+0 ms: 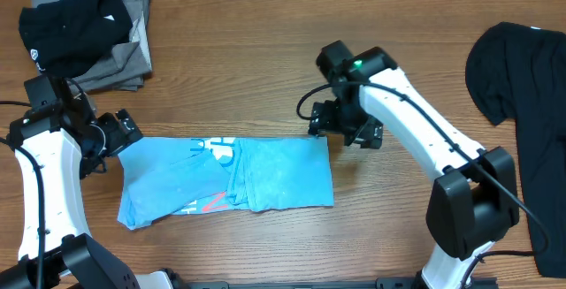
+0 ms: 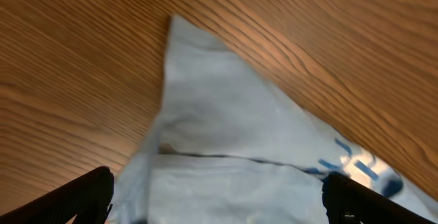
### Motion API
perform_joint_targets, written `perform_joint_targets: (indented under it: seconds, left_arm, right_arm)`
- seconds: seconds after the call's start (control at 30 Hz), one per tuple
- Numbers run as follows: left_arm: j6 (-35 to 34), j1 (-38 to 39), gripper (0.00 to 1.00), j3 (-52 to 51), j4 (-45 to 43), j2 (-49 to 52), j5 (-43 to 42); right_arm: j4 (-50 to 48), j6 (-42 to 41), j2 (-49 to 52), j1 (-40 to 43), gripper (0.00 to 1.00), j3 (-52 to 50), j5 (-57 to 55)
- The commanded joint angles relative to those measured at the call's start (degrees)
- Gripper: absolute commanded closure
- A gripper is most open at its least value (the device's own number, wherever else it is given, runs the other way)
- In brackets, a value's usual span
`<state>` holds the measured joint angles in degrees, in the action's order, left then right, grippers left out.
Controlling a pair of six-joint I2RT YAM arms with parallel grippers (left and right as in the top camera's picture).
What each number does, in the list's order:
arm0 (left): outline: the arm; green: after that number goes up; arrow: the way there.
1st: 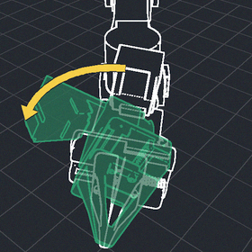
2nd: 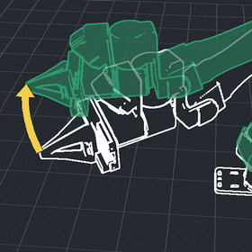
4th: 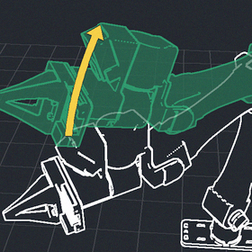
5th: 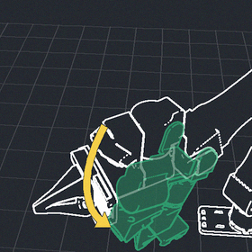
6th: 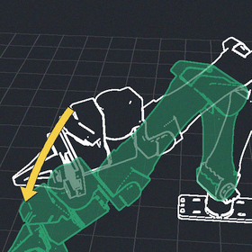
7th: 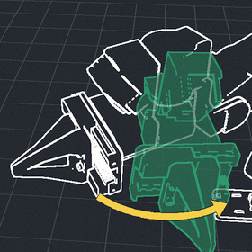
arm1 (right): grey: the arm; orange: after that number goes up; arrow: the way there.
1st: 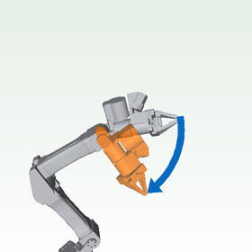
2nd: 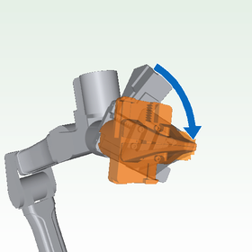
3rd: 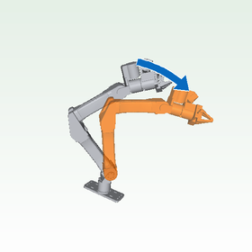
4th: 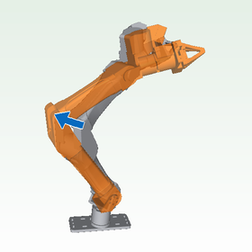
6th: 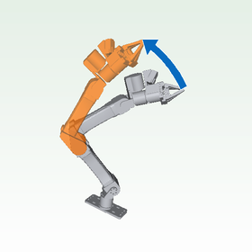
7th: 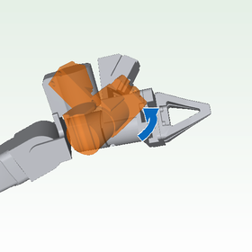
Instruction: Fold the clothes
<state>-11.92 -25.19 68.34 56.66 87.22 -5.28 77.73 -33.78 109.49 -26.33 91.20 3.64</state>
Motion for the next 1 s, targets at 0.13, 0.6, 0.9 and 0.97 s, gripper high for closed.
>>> perform_joint_targets:
  seconds: [0.13,0.6,0.9,0.97]
  left_arm:
    - [-0.20,-1.99,0.00,0.37,1.27,1.79,3.54]
    - [8.96,-6.08,0.01,-4.63,2.40,4.68,-4.85]
    - [9.01,-6.10,0.00,-12.28,-5.79,5.33,-4.79]
    - [8.98,-6.10,0.00,-13.29,-7.80,5.97,-4.85]
  right_arm:
    - [-2.03,3.89,-2.19,0.37,0.00,1.49,0.11]
    - [-3.48,4.07,-2.19,0.37,0.00,1.44,0.13]
    - [-3.39,4.28,-2.19,0.35,0.00,1.44,0.15]
    - [-3.04,4.28,-2.19,0.35,0.00,1.44,0.15]
